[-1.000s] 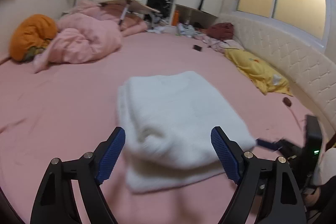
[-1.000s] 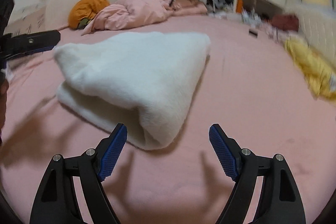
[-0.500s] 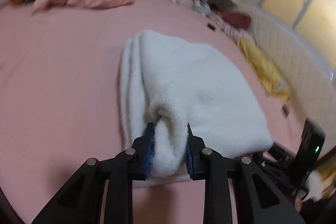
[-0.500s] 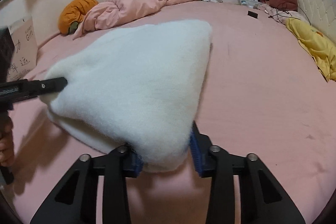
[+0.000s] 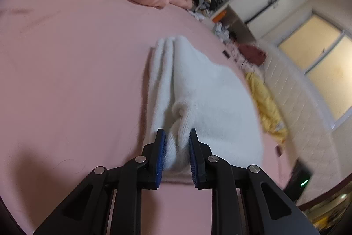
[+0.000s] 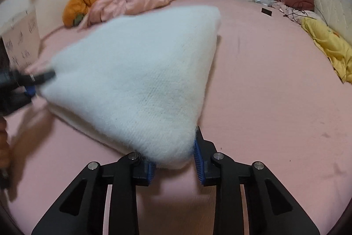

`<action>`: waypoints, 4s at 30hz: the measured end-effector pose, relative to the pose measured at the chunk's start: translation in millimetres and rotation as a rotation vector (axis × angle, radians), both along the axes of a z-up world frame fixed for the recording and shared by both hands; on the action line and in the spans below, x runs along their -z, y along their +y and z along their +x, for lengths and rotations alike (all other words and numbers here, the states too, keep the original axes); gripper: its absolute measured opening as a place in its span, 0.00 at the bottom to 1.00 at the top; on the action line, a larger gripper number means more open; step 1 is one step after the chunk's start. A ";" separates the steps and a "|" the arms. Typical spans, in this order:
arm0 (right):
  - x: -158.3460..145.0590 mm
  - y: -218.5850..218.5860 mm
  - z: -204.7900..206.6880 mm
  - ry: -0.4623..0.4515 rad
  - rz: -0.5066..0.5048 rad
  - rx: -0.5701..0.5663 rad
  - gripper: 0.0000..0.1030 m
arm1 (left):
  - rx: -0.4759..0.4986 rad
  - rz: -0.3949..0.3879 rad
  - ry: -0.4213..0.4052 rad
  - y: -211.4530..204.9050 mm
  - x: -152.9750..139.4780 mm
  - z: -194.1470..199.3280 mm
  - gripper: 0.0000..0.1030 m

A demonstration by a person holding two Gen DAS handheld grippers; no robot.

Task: Fold clothes
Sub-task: 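Grasp the opposite side edge of the cardigan with the left tool, then fold the held side over the cardigan with the left tool, then release the folded side and open the left tool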

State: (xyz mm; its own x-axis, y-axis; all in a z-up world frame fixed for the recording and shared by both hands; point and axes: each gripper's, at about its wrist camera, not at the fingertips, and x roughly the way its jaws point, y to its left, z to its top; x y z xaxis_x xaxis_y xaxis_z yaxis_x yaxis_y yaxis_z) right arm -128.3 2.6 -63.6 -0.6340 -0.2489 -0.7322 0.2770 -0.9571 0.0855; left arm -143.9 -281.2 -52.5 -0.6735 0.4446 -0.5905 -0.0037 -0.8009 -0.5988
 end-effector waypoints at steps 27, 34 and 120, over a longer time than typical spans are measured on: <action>-7.7 8.8 -13.4 -0.016 -0.065 0.016 0.39 | 0.053 0.188 -0.092 -8.3 -4.7 -86.0 0.19; -7.2 2.3 -4.3 0.014 -0.040 0.008 0.31 | -0.047 0.212 -0.046 -30.4 3.1 -61.7 0.10; -5.4 40.9 28.5 -0.109 -0.180 0.102 0.57 | -0.505 0.521 -0.036 -6.7 22.1 49.6 0.75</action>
